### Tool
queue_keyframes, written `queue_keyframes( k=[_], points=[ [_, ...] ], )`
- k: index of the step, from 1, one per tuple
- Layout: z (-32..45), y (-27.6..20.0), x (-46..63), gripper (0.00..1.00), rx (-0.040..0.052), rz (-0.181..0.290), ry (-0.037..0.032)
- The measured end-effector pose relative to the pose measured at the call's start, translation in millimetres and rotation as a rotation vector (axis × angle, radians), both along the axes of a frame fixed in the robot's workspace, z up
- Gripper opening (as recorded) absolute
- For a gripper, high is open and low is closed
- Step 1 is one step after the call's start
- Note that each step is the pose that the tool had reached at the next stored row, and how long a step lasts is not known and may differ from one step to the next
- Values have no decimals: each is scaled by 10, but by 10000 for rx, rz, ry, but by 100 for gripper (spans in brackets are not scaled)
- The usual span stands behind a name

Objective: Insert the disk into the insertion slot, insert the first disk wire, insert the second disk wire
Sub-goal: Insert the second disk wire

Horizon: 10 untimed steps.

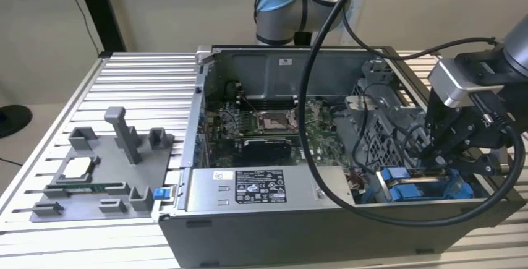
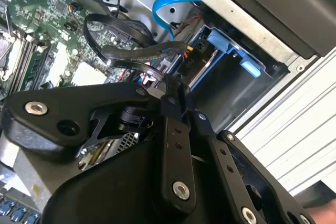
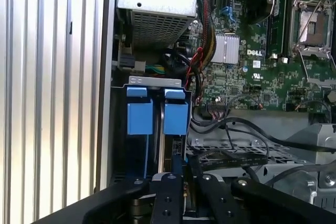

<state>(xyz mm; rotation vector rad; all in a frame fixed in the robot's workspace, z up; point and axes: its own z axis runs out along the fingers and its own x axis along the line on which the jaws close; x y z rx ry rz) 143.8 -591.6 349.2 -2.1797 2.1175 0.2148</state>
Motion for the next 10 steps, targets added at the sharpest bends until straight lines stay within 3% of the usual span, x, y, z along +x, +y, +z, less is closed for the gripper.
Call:
queue_keyframes(
  k=[10],
  points=[
    [-35,0,1,0,1,0,0]
  ],
)
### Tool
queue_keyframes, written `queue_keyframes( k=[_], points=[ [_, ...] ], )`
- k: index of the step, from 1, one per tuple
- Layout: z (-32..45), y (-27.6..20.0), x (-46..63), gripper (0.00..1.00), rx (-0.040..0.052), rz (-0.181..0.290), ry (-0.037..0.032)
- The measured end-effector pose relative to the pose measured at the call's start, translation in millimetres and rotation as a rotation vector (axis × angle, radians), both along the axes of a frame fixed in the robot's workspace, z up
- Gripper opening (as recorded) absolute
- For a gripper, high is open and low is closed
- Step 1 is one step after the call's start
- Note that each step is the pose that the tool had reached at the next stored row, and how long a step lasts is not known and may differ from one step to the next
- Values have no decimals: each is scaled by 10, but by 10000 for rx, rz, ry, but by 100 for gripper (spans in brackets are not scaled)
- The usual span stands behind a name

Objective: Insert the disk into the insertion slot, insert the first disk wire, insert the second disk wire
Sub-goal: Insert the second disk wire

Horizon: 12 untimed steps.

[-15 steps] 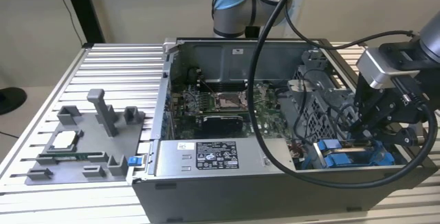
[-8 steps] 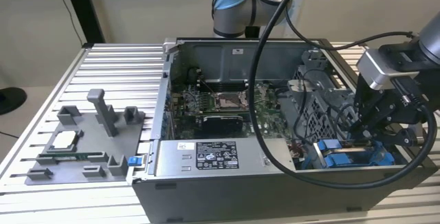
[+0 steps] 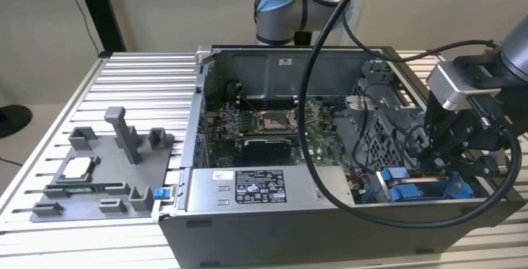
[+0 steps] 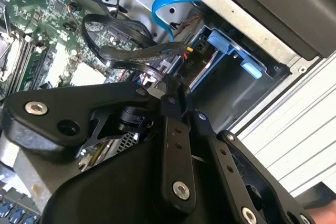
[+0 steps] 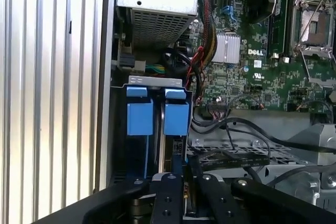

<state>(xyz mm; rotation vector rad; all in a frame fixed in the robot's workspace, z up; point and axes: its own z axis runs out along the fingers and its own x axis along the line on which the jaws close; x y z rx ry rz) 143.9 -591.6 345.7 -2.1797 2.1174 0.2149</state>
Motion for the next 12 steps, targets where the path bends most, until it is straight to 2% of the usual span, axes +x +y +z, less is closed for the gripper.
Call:
queue_keyframes(
  k=[12],
  points=[
    [-57,0,0,0,-1,0,-2]
  ],
)
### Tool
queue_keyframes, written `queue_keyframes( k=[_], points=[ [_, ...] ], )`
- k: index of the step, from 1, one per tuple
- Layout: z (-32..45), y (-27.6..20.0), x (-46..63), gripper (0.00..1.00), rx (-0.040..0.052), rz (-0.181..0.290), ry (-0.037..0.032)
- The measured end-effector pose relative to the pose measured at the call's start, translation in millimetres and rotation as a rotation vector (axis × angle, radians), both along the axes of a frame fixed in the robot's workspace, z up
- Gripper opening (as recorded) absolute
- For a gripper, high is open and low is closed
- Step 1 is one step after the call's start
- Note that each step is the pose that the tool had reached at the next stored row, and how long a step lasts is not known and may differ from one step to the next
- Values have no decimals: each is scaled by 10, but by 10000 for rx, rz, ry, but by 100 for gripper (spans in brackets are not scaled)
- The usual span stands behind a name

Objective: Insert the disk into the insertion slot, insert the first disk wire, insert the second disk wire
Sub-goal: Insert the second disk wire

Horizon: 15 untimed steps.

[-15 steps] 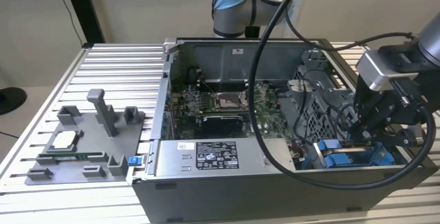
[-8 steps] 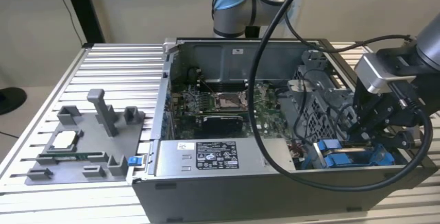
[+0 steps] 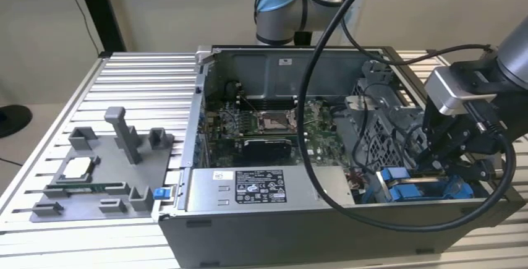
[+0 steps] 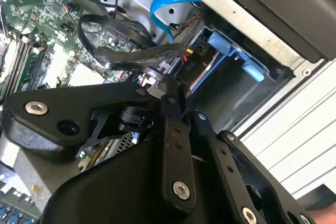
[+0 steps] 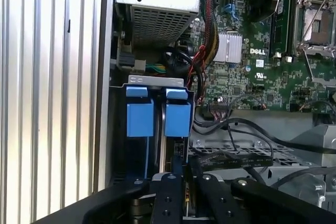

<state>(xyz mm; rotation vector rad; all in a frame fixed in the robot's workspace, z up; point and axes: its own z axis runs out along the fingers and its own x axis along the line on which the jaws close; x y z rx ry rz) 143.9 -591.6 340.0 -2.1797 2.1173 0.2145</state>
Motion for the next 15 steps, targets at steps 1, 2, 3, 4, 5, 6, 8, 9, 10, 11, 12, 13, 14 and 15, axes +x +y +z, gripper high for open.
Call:
queue_keyframes(
  k=[1,2,3,4,5,6,8,9,10,11,12,13,14,15],
  points=[
    [-3,0,0,0,-4,1,0],
    [-10,0,1,0,0,0,-2],
    [-20,0,0,0,6,1,-2],
    [-25,0,0,0,2,1,-1],
    [-31,0,0,0,-1,1,0],
    [-41,0,-1,0,-3,-1,0],
    [-69,0,0,0,-14,-2,-1],
    [-83,0,0,0,-20,-2,-1],
    [-100,0,0,0,-21,-3,-1],
    [-121,0,0,0,-16,-3,0],
    [-133,3,0,0,-22,-4,-1],
    [-133,5,0,0,-32,-4,-1],
    [-131,5,0,0,-36,-4,-1],
    [-131,5,0,0,-37,-4,-2]
  ],
)
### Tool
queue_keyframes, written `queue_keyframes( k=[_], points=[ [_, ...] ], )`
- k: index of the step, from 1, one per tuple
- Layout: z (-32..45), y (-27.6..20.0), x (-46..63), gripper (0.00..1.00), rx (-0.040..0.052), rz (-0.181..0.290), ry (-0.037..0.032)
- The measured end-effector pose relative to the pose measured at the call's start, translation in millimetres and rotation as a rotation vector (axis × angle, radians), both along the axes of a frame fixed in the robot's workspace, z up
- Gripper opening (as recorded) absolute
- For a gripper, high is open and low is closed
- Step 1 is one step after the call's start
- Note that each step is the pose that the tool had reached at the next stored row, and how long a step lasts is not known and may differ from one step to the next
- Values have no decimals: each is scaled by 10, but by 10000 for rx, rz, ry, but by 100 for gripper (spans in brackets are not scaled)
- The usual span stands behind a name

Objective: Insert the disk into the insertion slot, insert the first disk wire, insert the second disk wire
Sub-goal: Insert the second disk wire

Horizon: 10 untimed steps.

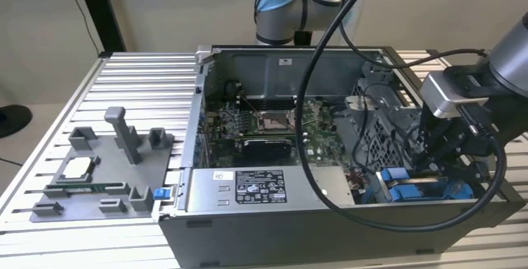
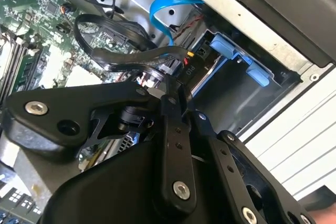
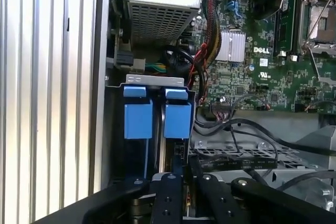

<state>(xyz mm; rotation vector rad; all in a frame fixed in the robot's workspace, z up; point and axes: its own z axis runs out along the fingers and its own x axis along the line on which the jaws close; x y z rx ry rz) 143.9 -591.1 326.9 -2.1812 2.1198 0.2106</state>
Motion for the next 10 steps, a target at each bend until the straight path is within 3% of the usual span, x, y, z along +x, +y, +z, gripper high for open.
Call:
queue_keyframes(
  k=[1,2,4,10],
  points=[
    [-1,1,0,0,5,0,0],
    [-4,1,0,100,17,-1,0],
    [42,-3,0,100,54,-14,1],
    [322,-5,0,100,42,-16,1]
  ],
)
